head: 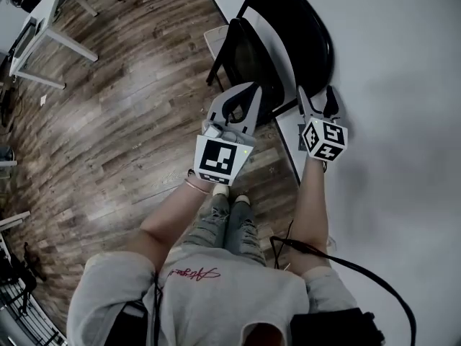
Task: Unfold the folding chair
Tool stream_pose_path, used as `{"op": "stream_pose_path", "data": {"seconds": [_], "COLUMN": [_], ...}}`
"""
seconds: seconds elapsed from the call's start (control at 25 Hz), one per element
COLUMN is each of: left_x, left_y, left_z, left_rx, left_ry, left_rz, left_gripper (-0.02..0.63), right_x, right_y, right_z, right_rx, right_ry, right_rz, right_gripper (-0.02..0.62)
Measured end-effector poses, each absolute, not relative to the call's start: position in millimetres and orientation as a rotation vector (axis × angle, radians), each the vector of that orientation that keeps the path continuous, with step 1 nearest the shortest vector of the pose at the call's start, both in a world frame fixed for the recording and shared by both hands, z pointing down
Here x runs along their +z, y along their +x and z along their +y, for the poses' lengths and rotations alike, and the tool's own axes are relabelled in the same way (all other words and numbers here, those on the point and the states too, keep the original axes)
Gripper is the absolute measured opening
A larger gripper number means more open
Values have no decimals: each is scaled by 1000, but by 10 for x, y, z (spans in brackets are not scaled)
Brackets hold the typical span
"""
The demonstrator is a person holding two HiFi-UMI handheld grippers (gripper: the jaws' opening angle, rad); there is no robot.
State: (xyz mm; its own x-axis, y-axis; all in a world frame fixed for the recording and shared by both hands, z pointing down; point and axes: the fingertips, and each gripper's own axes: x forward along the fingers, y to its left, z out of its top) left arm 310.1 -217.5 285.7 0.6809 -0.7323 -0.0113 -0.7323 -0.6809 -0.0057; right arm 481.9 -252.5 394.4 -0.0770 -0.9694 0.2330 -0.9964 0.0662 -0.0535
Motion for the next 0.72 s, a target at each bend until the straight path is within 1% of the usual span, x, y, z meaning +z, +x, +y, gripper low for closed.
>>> {"op": "stream_pose_path", "data": {"seconds": [0.2,0.32,0.4,0.44,0.48,0.68,0.72], "left_x": [3279,3492,3595,3649,3713,4144,4254], "left_y": [3058,3023,2978,2962,2954,2991,3028], "left_z": [-2301,-2401,-2525,-2598,-2675,-3148,-3233], "left_rx": [-78,-131,-185,-215,-245,-359,-386], "left_ry": [-2901,-2912,-2910,-2912,-2916,-2978,-3025], "left_rz": [1245,1267,1299,1316,1334,1451,1480], "left_gripper": [14,15,15,15,15,17,32], "right_x": [4060,3992,3970,3970,3972,3974,3978], "right_y": [4749,4740,4808,4844,4865,4832,4827], "right_z": [-3021,-3229,-3276,-3277,-3270,-3183,-3150], "right_rx": [358,296,254,252,264,309,305], "right_ry": [1942,1938,1989,2007,2013,2044,2054], "right_rz": [-2306,-2346,-2281,-2265,-2269,-2264,-2258], "right_gripper": [331,330,317,194,124,120,120]}}
